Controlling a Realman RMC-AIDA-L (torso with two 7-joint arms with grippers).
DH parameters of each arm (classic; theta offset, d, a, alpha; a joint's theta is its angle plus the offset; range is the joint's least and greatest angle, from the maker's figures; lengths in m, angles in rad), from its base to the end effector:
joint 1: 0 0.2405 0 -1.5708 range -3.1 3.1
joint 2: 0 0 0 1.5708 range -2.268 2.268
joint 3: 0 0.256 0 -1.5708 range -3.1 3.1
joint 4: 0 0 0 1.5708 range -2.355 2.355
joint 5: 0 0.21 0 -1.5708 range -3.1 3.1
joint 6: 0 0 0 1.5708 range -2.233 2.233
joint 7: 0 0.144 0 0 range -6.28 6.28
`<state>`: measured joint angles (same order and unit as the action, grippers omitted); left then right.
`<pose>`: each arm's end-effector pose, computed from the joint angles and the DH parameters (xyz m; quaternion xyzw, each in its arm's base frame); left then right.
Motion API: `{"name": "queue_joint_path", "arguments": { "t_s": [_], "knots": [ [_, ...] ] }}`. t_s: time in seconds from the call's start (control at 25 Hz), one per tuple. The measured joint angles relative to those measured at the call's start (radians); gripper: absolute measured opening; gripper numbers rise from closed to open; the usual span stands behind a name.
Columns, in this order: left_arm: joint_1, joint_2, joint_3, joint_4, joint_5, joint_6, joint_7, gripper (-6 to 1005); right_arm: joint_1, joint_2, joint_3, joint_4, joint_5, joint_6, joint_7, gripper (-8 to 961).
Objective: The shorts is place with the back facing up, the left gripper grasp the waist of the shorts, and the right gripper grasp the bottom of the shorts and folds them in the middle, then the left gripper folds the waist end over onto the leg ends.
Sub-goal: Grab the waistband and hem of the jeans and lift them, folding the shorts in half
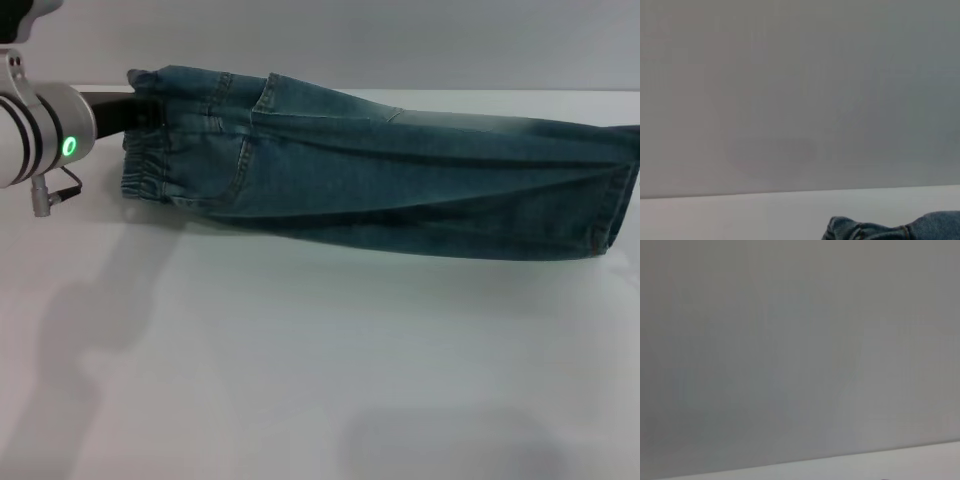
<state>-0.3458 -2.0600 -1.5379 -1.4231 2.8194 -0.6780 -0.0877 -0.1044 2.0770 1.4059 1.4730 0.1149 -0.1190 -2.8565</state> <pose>-0.2019 0.3969 0.0240 -0.7627 -0.4254 -0.0976 0.4772 0.2747 0.3177 0.0396 -0.6784 0.4096 0.1987 0.5767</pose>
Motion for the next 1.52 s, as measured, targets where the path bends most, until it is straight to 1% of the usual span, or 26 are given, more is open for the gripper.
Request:
{"name": "queue_joint_path", "arguments": {
  "t_s": [0.24, 0.48, 0.64, 0.72, 0.88, 0.92, 1.0, 1.2, 1.24, 1.32, 1.52],
  "knots": [
    [-0.031, -0.001, 0.001, 0.040, 0.000, 0.023, 0.000, 230, 0.042, -0.001, 0.029, -0.051, 0.001, 0.017, 0.011, 33],
    [-0.045, -0.003, 0.004, 0.077, -0.001, 0.059, -0.001, 238, 0.069, -0.001, 0.062, -0.094, 0.002, 0.037, 0.011, 33],
    [-0.056, -0.003, 0.012, 0.107, -0.002, 0.094, -0.006, 244, 0.095, -0.002, 0.086, -0.140, 0.002, 0.073, 0.012, 33],
    [-0.065, -0.002, 0.027, 0.141, -0.002, 0.142, 0.000, 247, 0.115, -0.004, 0.096, -0.178, -0.005, 0.113, 0.011, 34],
    [-0.087, -0.002, 0.065, 0.223, 0.003, 0.270, 0.027, 253, 0.159, -0.007, 0.120, -0.306, -0.045, 0.269, 0.002, 35],
    [-0.087, -0.002, 0.065, 0.223, 0.003, 0.270, 0.027, 255, 0.169, -0.009, 0.127, -0.342, -0.049, 0.305, 0.002, 35],
    [-0.114, -0.003, 0.073, 0.271, 0.002, 0.304, 0.037, 258, 0.189, -0.011, 0.135, -0.390, -0.053, 0.344, 0.002, 36],
    [-0.152, -0.004, 0.080, 0.334, 0.002, 0.346, 0.037, 265, 0.212, -0.011, 0.158, -0.446, -0.106, 0.354, 0.002, 187],
    [-0.156, -0.005, 0.081, 0.342, 0.001, 0.354, 0.037, 310, 0.213, -0.009, 0.162, -0.451, -0.113, 0.355, 0.002, 217],
    [-0.163, -0.004, 0.082, 0.351, 0.001, 0.361, 0.033, 399, 0.215, -0.009, 0.167, -0.459, -0.117, 0.355, 0.002, 425],
    [-0.168, -0.002, 0.071, 0.352, 0.000, 0.362, 0.034, 610, 0.216, -0.008, 0.158, -0.480, -0.127, 0.398, 0.001, 533]
  ]
}}
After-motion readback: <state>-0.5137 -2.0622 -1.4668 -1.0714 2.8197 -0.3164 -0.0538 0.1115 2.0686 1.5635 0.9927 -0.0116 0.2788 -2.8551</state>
